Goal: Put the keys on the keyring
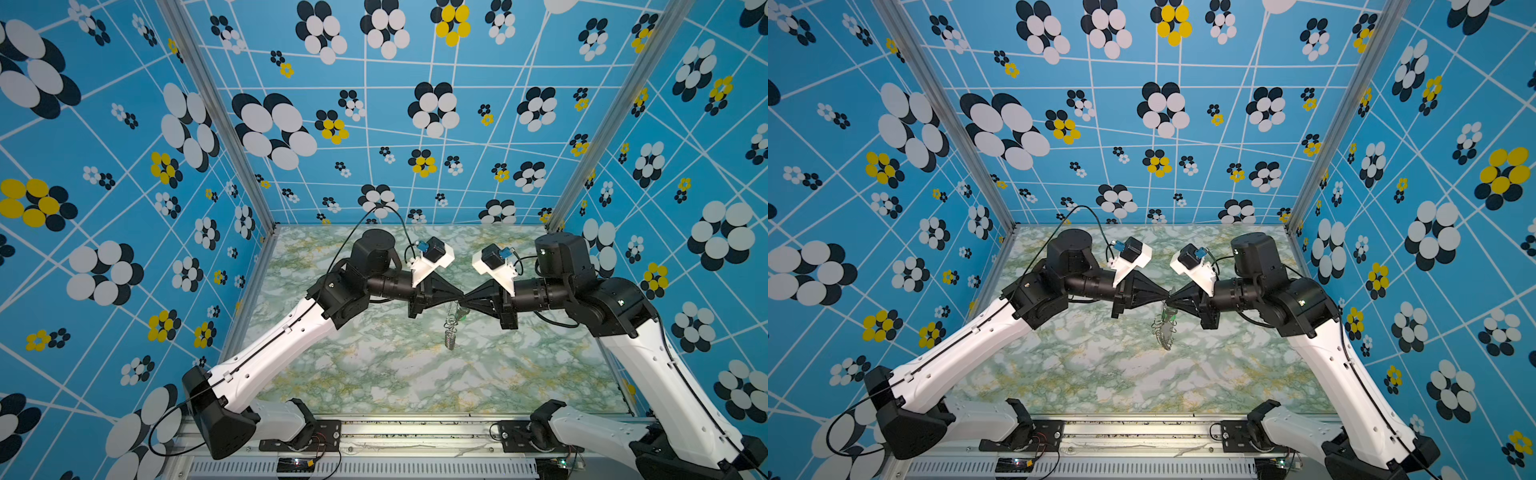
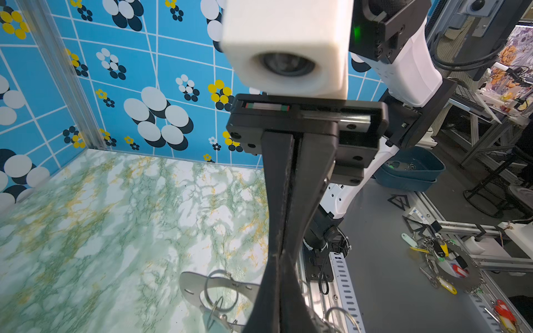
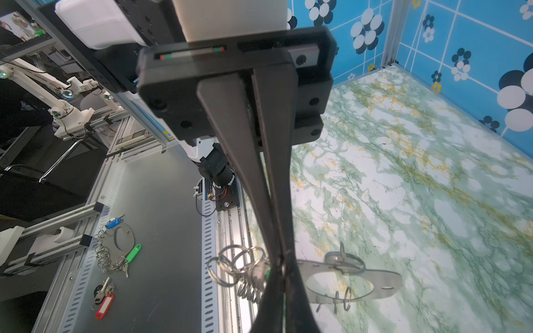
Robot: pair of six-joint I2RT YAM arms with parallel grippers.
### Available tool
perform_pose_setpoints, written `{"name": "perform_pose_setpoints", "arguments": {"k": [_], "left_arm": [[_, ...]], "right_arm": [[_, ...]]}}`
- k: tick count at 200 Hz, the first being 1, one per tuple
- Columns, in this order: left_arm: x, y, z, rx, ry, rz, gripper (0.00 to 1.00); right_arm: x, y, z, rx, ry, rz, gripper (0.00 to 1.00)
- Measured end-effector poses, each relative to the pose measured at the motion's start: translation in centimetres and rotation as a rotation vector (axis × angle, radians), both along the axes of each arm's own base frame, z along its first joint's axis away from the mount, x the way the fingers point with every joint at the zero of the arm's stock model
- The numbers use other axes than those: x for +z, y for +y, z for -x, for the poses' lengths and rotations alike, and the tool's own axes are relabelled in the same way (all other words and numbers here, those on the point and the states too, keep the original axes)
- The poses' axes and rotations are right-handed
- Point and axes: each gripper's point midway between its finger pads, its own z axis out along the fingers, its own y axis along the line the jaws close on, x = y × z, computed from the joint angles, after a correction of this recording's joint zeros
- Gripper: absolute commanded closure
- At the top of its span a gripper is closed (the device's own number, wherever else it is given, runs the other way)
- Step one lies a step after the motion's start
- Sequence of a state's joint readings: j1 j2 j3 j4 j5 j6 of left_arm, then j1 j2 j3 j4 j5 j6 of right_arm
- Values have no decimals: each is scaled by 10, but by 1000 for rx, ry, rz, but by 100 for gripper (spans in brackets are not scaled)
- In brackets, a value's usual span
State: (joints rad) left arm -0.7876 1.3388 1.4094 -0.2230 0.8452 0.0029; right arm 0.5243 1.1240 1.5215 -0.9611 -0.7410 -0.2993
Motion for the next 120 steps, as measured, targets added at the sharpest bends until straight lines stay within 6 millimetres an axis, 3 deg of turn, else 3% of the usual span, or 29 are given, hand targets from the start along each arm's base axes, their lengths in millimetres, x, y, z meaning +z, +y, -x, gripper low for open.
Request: {"name": "perform_pose_setpoints", "arguments": {"k": [24,44,120], "left_arm": [[-1,-1,-3,12,5,11,100],[-3,-1,-9,37,12,24,100],[15,5,-18,73,14,121,100]], "right_arm": [[1,0,-1,-5,-8,1,69],[3,-1,0,-12,-21,0,63],[12,-11,2,-59,-94,-16,58]]}}
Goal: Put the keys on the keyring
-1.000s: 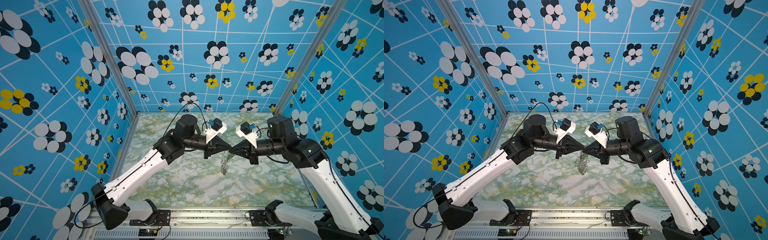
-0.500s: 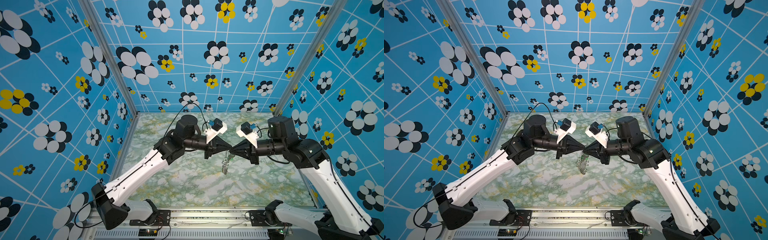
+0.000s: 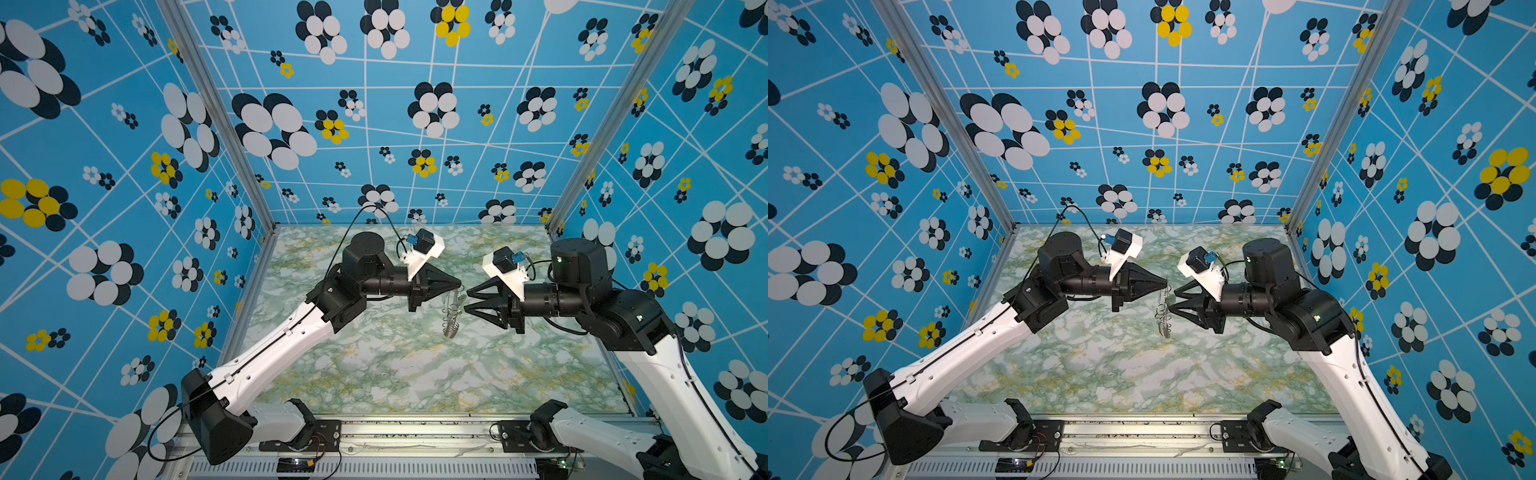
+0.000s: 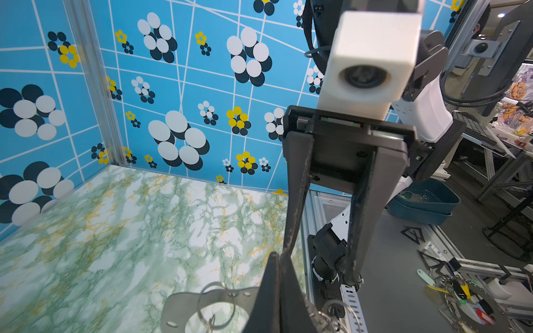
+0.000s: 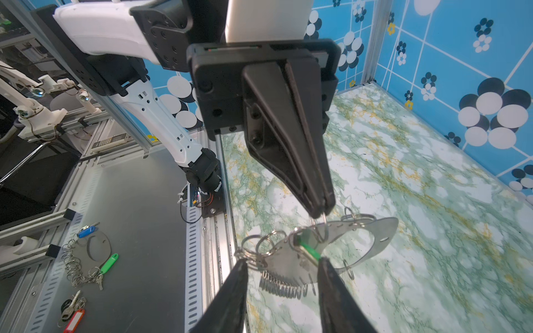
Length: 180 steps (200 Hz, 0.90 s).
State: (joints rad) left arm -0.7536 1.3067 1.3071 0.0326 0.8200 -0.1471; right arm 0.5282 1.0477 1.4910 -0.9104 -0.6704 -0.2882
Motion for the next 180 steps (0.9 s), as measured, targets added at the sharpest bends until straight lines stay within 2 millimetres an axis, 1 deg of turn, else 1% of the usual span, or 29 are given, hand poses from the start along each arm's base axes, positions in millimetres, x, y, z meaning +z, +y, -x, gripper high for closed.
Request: {"name": "perform_pose_setpoints", "arguments": {"k": [37,85,99,113,129,139,180], "left_arm": [[9,0,1,-7,-8,47,100],[18,1,4,-20,-16,90,100],[20,1,5,-23,-18,102,100],[23,1,5,-24,-21,113,100],[26,2,5,-23,-27,128,100],[28,2,5,-22,-29,137,100],[29,2,5,-23,-34,161,100]], "right_arm": [[0,2,-6,-14,-14,-8,59],[-1,1,-17,-39,-24,-23,67],[0,2,-19,-40,-28,-32,77],[1,3,-19,-37,-21,-46,83],[3,7,-17,-20,-12,-68,95],[5,8,-15,-5,-11,-80,100],[3,15,-10,41,32,-134,100]]}}
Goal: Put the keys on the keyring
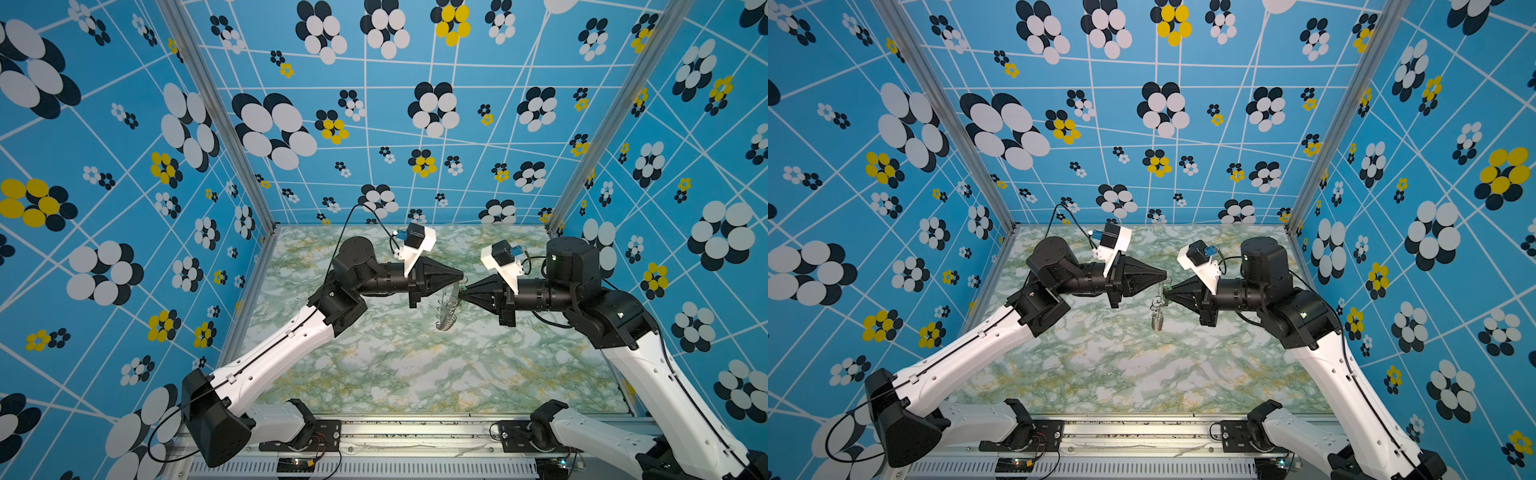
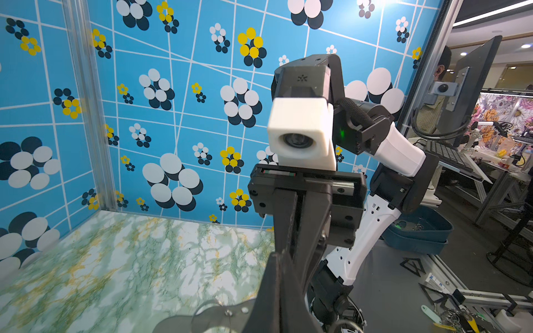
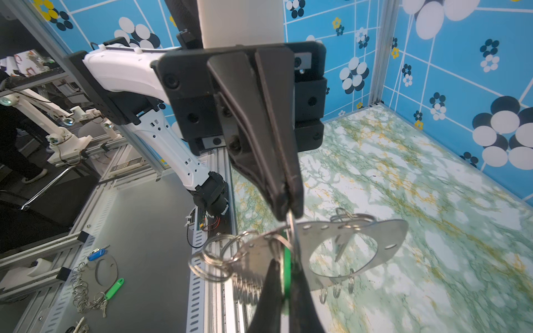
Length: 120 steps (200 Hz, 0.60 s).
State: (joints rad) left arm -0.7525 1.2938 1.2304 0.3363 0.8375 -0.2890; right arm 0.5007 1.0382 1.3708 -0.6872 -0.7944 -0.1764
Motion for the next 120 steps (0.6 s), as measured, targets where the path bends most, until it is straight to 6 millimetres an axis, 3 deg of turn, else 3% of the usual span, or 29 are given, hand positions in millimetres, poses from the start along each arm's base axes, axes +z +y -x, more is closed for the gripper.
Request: {"name": "perform_pose_setpoints", "arguments": {"k": [120], "left_arm": [[9,-8,-8,-44,59,126,100]], "right_arm": [[16,11,-6,17,-6,-108,100]]}}
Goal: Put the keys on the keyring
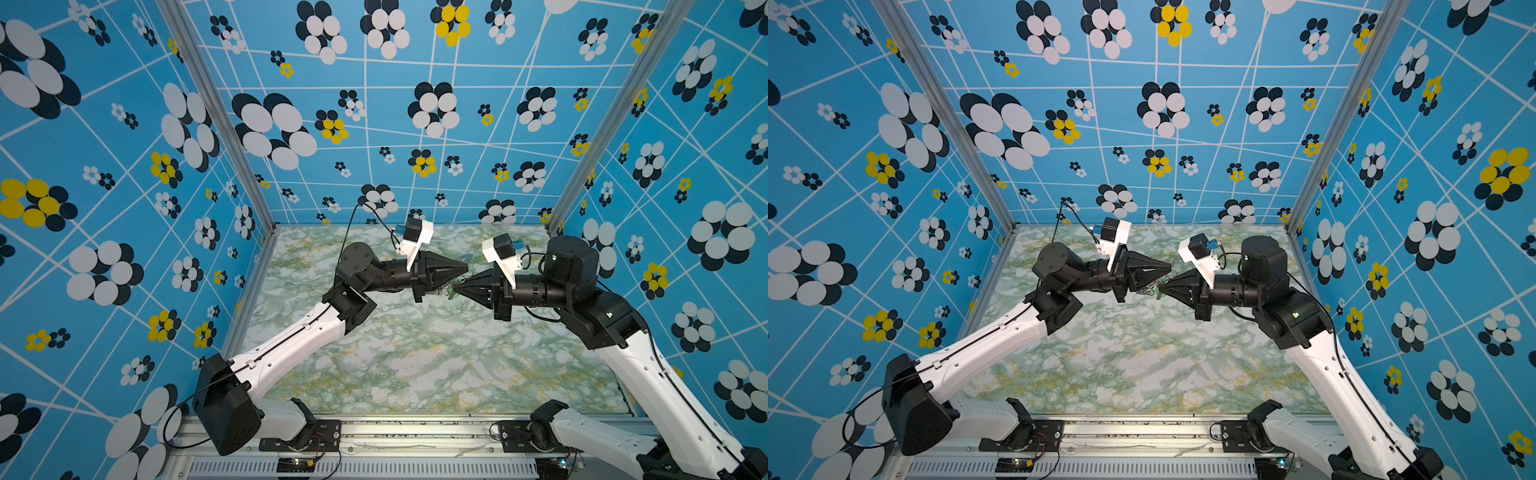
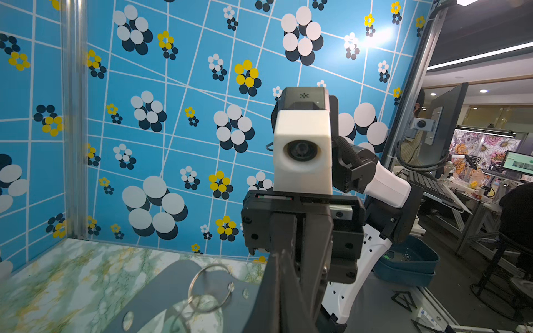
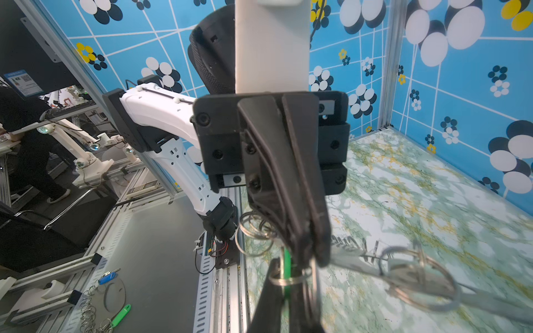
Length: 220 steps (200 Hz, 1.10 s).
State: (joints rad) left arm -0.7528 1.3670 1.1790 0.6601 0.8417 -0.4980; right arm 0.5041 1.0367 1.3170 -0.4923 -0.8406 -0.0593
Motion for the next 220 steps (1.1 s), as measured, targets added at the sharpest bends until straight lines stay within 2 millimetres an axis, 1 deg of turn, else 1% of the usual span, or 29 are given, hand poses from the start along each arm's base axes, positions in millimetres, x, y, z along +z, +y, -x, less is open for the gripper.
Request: {"name": "perform_pose_setpoints", "arguments": {"k": [35,75,147,220], "left_arm": [[0,1,-1,0,8,-1,100],[-8,1,-5,8,25,-18,100],[-9,2,-5,12,30,-25,100],[-12,2,-5,13,36,-33,100]], "right_arm": [[-2,-2,-1,-14,-8,14,100],[-12,-8,-3,-54,-16,77,100],[-17,-24,-6,-134,-58,186,100],[-15,-35,-8,-183,-90,245,100]]}}
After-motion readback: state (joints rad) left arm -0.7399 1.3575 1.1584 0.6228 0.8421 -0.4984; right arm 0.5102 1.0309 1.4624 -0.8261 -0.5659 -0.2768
